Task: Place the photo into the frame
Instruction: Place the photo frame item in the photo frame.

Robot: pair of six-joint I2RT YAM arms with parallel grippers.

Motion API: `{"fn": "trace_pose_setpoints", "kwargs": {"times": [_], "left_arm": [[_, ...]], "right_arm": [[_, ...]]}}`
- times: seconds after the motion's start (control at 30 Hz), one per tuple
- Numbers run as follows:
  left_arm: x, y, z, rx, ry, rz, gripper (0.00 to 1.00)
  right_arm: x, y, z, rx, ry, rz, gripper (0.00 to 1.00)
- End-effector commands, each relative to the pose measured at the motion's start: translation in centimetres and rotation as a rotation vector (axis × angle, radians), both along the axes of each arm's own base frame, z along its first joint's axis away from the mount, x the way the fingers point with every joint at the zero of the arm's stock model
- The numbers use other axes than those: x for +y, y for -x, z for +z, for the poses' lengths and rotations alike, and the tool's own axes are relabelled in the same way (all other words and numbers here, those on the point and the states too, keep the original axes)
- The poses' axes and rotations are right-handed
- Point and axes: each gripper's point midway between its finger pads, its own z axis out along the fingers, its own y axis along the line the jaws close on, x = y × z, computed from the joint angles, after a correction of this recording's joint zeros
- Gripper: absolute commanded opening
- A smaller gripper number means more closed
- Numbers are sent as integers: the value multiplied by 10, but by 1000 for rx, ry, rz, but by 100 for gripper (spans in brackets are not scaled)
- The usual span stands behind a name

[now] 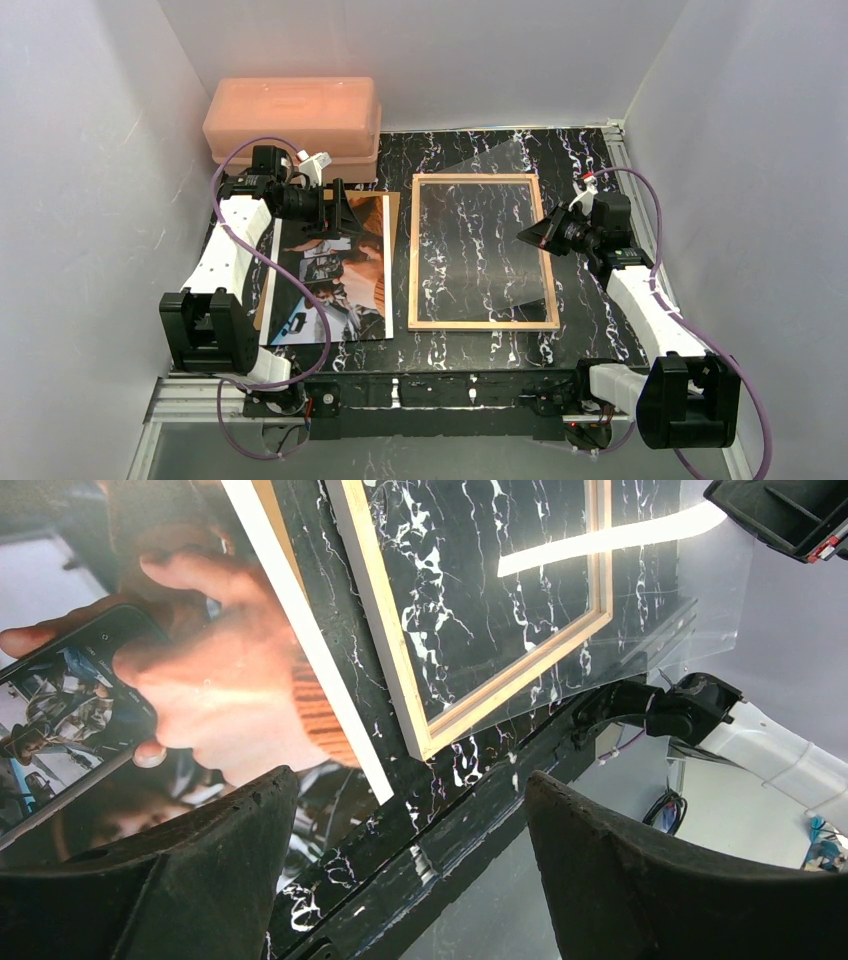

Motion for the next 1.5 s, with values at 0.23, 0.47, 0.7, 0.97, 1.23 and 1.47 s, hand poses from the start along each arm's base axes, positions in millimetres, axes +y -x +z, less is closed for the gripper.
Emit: {"fn": "trace_pose_setpoints", "kwargs": {"times": [0.23,0.47,0.7,0.97,1.23,1.47], "left_arm": [[-6,5,5,19,34,-24,81],[-7,5,5,20,37,-24,81],[-7,5,6,18,40,-27,81],[-7,5,8,13,42,-24,80],[-7,4,6,15,38,-26,80],[-6,4,5,13,31,-26,80]], "right_arm": [[-14,-3,1,-51,51,-55,1],[-17,-3,-4,-42,58,-69,1],[-21,-2,-7,-36,69,-91,1],[-20,-1,-12,-31,58,-86,1],[-10,2,5,-99,22,-19,1],[5,7,24,-183,-61,64,1]]}}
